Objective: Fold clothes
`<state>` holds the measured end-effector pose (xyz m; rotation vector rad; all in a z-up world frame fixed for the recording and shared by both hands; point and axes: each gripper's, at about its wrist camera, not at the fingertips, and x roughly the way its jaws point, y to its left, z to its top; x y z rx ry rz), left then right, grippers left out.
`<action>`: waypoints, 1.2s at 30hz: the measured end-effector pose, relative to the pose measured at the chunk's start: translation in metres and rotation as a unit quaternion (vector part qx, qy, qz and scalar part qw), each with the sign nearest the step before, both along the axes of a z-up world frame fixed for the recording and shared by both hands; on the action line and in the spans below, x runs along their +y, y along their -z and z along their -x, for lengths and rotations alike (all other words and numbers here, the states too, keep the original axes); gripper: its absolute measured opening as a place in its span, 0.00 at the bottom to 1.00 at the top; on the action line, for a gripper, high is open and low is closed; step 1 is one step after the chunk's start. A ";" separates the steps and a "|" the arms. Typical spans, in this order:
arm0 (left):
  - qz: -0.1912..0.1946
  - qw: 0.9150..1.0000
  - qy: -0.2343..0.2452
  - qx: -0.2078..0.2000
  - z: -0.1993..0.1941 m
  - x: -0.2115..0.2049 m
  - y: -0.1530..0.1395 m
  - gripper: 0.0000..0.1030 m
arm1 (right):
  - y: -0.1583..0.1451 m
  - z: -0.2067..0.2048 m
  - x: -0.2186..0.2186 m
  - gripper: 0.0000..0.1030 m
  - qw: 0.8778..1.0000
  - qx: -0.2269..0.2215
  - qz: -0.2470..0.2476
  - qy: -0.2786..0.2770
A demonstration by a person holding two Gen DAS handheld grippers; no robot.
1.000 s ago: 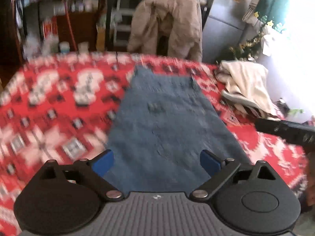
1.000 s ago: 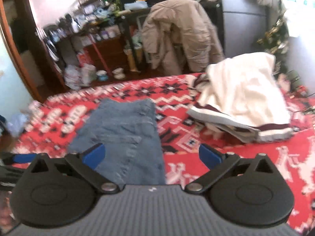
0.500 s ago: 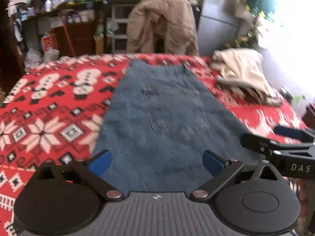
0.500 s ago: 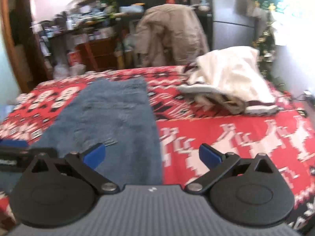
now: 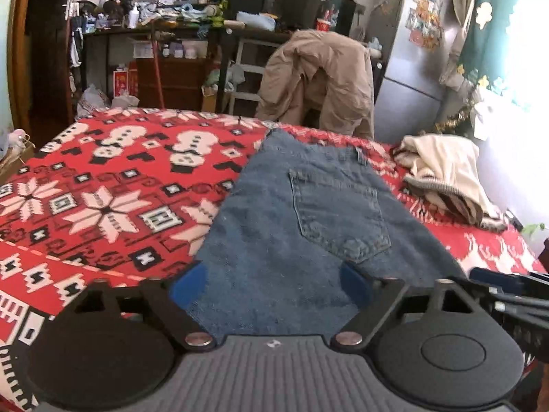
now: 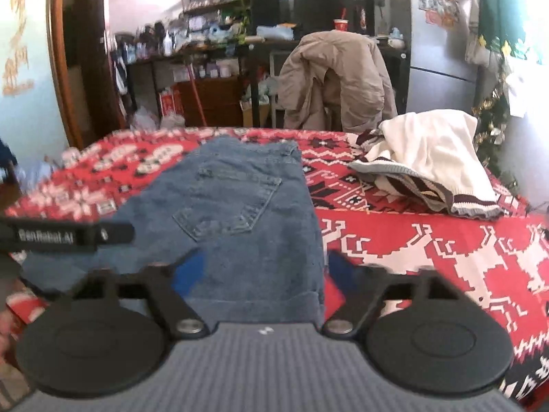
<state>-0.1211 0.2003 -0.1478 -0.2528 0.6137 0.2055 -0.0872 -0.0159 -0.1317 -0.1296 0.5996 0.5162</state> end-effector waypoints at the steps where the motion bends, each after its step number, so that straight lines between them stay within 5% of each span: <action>1: -0.010 1.000 0.006 0.001 0.000 -0.002 0.003 0.59 | 0.003 -0.003 0.001 0.32 1.000 0.009 0.000 -0.002; 2: -0.020 1.000 0.012 0.001 0.000 -0.004 0.006 0.50 | 0.006 -0.007 0.002 0.22 1.000 0.019 0.000 -0.002; 5: -0.030 0.999 0.012 0.021 -0.002 -0.004 0.016 0.33 | 0.013 -0.012 0.006 0.19 1.000 0.015 0.024 -0.007; 7: -0.028 0.999 0.014 0.031 -0.001 -0.003 0.022 0.32 | 0.019 -0.017 0.006 0.15 0.999 0.016 0.048 -0.008; 12: -0.092 0.994 0.057 0.034 0.010 -0.016 0.026 0.33 | 0.030 -0.021 -0.010 0.04 0.998 0.032 0.057 -0.012; 18: -0.020 0.999 0.046 0.003 0.014 -0.005 0.009 0.32 | 0.017 -0.020 -0.009 0.07 0.998 0.029 0.052 -0.018; 22: -0.027 0.996 0.083 -0.005 -0.004 -0.023 0.002 0.31 | 0.000 -0.016 0.010 0.07 0.997 0.007 0.014 -0.077; 25: -0.019 0.995 0.098 0.006 -0.022 -0.032 0.009 0.21 | 0.006 -0.022 0.031 0.07 0.993 0.010 0.019 -0.112; 36: -0.054 0.992 0.110 0.023 -0.013 -0.029 0.024 0.27 | 0.039 -0.040 0.020 0.03 0.994 0.046 0.048 -0.085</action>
